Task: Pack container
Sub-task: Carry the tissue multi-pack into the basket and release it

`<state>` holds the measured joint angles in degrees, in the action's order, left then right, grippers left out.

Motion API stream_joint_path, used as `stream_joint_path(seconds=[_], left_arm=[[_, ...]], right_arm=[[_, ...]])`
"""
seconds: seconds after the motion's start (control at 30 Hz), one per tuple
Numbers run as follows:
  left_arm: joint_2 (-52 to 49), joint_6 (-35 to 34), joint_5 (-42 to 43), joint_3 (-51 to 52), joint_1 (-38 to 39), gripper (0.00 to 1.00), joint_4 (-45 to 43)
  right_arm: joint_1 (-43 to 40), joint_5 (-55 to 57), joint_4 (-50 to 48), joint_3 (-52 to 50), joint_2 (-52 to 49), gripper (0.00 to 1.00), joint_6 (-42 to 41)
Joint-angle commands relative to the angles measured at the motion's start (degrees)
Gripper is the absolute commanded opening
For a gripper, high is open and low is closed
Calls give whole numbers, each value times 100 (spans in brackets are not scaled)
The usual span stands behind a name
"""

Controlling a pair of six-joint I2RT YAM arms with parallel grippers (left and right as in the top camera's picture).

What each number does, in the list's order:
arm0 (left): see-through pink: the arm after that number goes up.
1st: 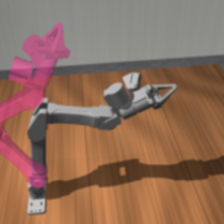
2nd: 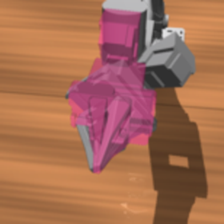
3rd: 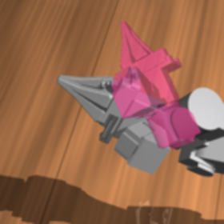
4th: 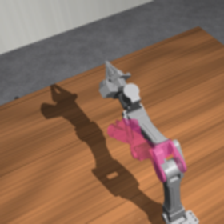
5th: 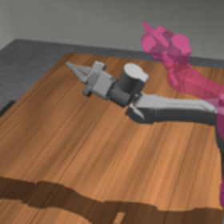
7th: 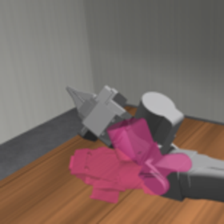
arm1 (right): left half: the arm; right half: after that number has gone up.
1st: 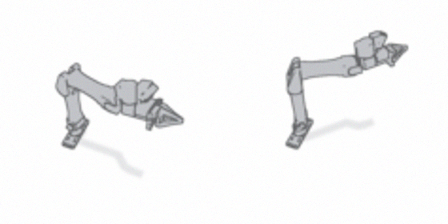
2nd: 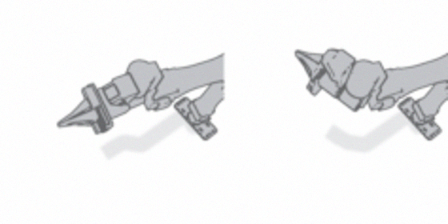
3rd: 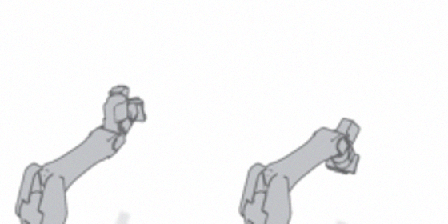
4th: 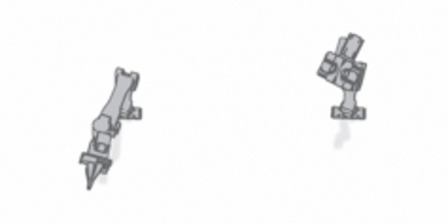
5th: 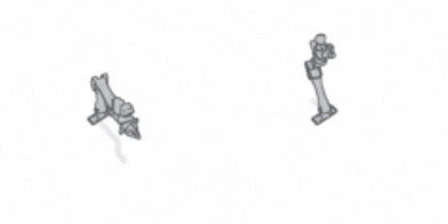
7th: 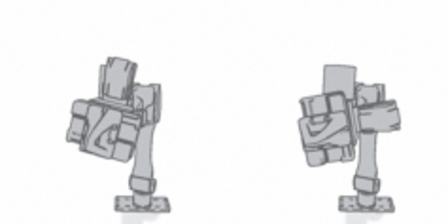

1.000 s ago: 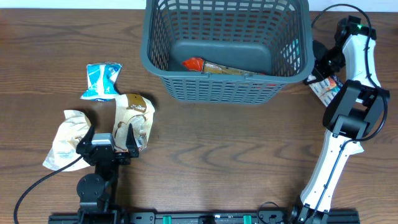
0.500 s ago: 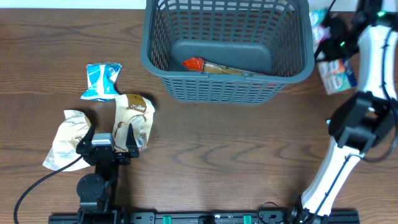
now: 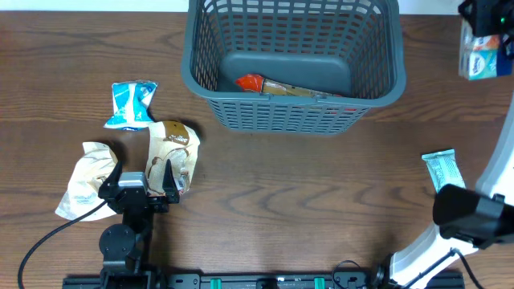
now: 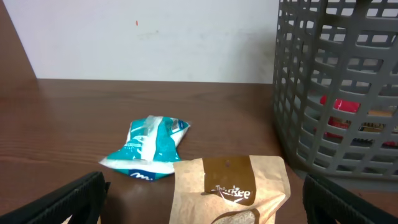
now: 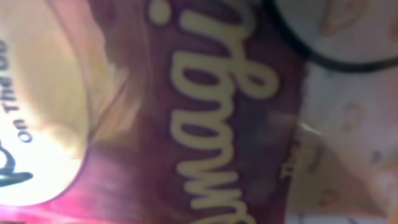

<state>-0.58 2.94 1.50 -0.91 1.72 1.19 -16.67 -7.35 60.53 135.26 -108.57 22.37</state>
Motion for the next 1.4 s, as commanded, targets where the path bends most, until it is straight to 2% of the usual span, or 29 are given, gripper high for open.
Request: stream_joint_path(seconds=[0.0,0.2,0.43,0.63,0.83,1.03,1.37], left_arm=[[35,-28,87,68,2,99,249],[35,-28,90,68,4,99,262],[35,-28,87,68,2,99,262],[35,-28,90,68,2,99,262],[35,-28,90,68,4,99,262],[35,-28,160,68,2,99,260],[35,-28,214,68,2,99,260]], right_arm=[[317,-942,-313,87,581,1,146],[1154,-2063,-372,87,839,1,1285],[2511,-2044,83,85,741,1,2465],[3182,-1547,793,85,417,1,3254],[3222,-1047,1126,85,-81,1,3451],[3058,-739,748,85,-551,1,3556],[2846,-1005,750,85,-1434,1,3558]])
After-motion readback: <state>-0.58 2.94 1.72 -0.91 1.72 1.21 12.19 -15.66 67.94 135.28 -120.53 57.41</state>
